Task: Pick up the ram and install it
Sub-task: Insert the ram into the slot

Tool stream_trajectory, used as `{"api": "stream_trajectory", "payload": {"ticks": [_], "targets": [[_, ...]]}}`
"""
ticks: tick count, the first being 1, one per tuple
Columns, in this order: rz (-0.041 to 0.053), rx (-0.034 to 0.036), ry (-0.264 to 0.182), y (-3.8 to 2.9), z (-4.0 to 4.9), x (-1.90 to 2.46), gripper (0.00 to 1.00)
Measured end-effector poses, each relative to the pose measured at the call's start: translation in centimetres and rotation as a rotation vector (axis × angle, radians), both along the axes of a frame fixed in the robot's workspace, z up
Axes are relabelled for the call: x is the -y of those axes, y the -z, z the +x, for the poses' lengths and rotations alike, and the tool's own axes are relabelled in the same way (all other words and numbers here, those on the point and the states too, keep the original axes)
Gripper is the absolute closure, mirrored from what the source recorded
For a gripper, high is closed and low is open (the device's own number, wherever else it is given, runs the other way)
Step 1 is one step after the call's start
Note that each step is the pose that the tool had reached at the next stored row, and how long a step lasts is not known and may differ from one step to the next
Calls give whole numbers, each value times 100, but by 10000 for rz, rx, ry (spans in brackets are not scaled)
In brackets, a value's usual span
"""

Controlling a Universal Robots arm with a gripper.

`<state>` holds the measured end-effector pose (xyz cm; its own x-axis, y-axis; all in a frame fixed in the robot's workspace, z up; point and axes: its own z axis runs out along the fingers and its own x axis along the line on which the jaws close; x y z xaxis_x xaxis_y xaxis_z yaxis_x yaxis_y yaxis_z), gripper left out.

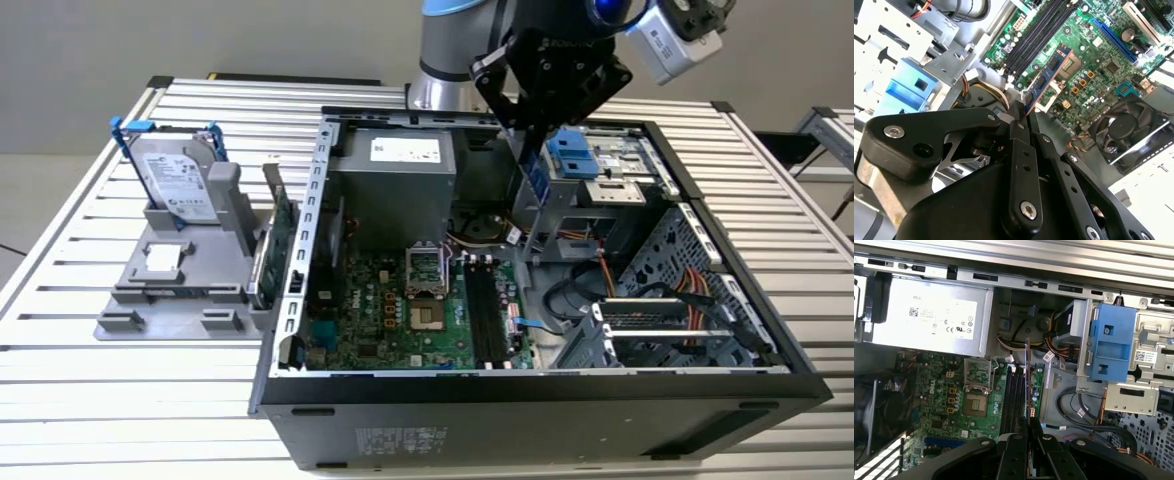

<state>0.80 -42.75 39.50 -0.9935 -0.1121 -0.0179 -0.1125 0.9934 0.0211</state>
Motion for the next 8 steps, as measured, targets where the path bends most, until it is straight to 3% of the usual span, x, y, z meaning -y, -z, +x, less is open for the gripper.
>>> {"api": "stream_trajectory", "payload": {"ticks": [4, 8], "targets": [[2, -17, 5, 18, 3, 2, 100], [1, -78, 8, 33, 23, 17, 100]]}}
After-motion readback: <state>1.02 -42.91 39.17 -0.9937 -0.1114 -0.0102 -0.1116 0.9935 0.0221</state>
